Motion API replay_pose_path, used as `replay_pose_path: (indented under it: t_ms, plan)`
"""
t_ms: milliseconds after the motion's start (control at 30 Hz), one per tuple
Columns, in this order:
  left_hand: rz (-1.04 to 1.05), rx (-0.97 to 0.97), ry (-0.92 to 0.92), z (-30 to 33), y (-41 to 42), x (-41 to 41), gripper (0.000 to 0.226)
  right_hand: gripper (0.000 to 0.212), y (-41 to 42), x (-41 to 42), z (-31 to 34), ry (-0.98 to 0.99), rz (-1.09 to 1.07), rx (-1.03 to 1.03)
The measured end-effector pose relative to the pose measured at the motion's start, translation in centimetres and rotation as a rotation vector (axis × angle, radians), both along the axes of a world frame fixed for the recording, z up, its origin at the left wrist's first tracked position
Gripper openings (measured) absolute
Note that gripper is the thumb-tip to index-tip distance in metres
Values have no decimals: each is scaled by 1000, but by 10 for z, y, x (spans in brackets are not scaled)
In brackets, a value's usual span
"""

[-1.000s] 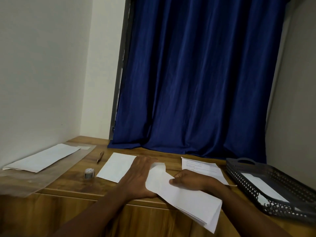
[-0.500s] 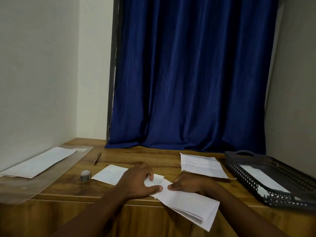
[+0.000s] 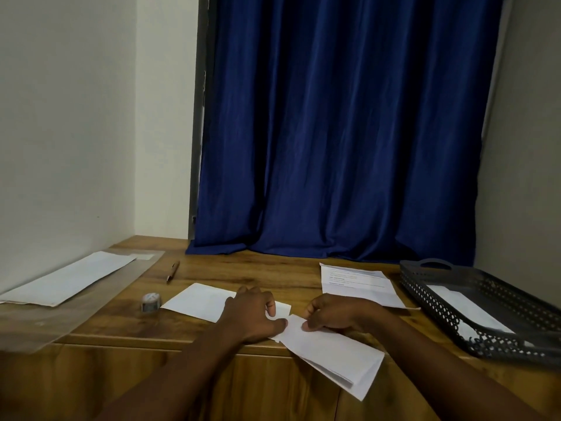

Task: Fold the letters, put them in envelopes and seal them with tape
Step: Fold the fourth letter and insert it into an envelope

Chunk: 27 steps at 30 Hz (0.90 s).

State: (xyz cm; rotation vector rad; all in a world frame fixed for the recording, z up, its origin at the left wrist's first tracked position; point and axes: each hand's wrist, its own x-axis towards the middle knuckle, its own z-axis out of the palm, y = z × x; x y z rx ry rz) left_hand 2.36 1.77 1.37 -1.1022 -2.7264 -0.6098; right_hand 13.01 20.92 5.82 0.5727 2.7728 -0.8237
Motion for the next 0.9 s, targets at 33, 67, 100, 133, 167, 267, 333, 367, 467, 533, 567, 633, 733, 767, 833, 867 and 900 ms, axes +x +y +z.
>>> replay_pose_path:
  t_ms: [33, 67, 100, 133, 167, 267, 333, 367, 467, 533, 567, 633, 733, 767, 833, 867, 900]
  plan:
    - [11, -1, 3, 0, 1, 1, 46, 40, -1, -1, 0, 0, -18, 25]
    - [24, -15, 2, 1, 3, 3, 50, 40, -1, -2, -1, 2, -30, 56]
    - [38, -40, -4, 2, 4, 4, 55, 40, -3, -2, -2, 8, -40, 87]
    - [49, -69, -15, 4, 4, 5, 59, 41, -4, -2, -3, 19, -50, 109]
    - [57, -95, -29, 6, 5, 6, 61, 40, -5, -3, -5, 33, -63, 118]
    - [71, -145, -82, 14, 7, 6, 64, 37, -6, -5, -12, 94, -106, 110]
    - [75, -175, -92, 20, 9, 9, 66, 34, -8, -5, -17, 145, -141, 101]
    - [74, -191, -82, 22, 10, 11, 66, 32, -9, -5, -19, 173, -155, 88]
    - [62, -210, 9, 26, 15, 18, 59, 27, -11, -5, -24, 236, -168, 57]
    - [50, -185, 97, 25, 16, 24, 49, 26, -13, -5, -25, 250, -167, 46]
    - [51, -154, 125, 23, 16, 26, 43, 26, -13, -4, -25, 251, -168, 40]
    - [66, -66, 142, 17, 15, 30, 33, 24, -13, -3, -24, 245, -161, 29]
    - [67, 64, 199, 2, 9, 31, 24, 24, -10, -2, -19, 225, -125, 15]
    - [60, 103, 232, -4, 7, 30, 25, 24, -10, -3, -17, 218, -109, 9]
    - [51, 186, 267, -12, 5, 30, 26, 22, -8, -4, -15, 208, -81, -12]
    - [46, 224, 273, -14, 5, 30, 25, 21, -8, -5, -15, 210, -73, -24]
    - [38, 256, 278, -16, 4, 30, 23, 20, -8, -6, -15, 219, -69, -37]
